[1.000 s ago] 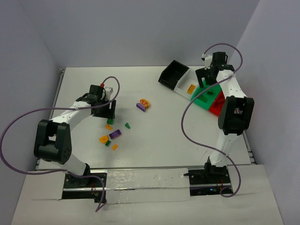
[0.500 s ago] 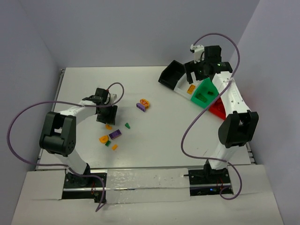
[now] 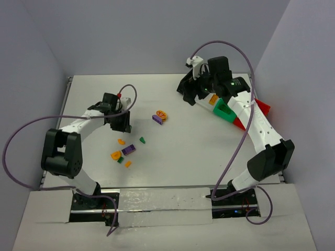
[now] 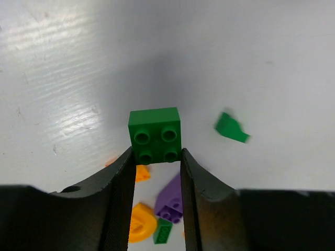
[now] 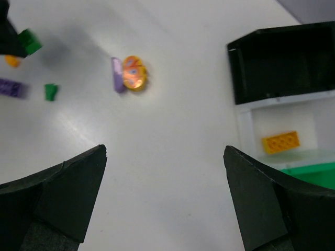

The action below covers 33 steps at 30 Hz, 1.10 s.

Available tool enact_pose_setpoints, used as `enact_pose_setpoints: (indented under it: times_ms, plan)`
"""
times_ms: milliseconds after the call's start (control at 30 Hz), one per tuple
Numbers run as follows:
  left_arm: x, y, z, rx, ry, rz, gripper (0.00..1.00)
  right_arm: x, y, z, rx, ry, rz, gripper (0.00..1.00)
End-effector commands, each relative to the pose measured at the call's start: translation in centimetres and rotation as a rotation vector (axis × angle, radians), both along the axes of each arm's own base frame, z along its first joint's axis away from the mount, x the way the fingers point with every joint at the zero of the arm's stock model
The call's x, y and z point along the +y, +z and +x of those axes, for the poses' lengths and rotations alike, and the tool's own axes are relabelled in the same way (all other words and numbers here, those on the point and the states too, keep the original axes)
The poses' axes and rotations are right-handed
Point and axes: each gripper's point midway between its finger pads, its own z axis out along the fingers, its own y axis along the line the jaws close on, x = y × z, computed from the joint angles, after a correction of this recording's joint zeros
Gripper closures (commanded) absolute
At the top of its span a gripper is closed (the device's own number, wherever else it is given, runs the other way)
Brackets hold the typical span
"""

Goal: Sort the legos into containers by color

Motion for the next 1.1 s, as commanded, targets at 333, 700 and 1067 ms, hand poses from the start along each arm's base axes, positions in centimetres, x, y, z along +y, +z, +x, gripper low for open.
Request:
enact_pose_setpoints:
  times_ms: [333, 700, 1067]
  plan:
    - [-10.5, 23.1, -7.1, -0.188, -0.485, -0.994, 1.0, 10.6, 1.2, -12.5, -0.059, 0.548, 0.05, 0.0]
    - [-10.5, 22.9, -9.6, -0.067, -0.507, -1.074, 1.0, 12.1, 2.2, -13.7, -0.154, 0.594, 0.002, 0.0]
    - [-11.1, 24.0, -10.5, -0.002, -0.497, -1.132, 1.0, 16.6, 3.3, -15.7, -0.119, 0.737, 0.072, 0.0]
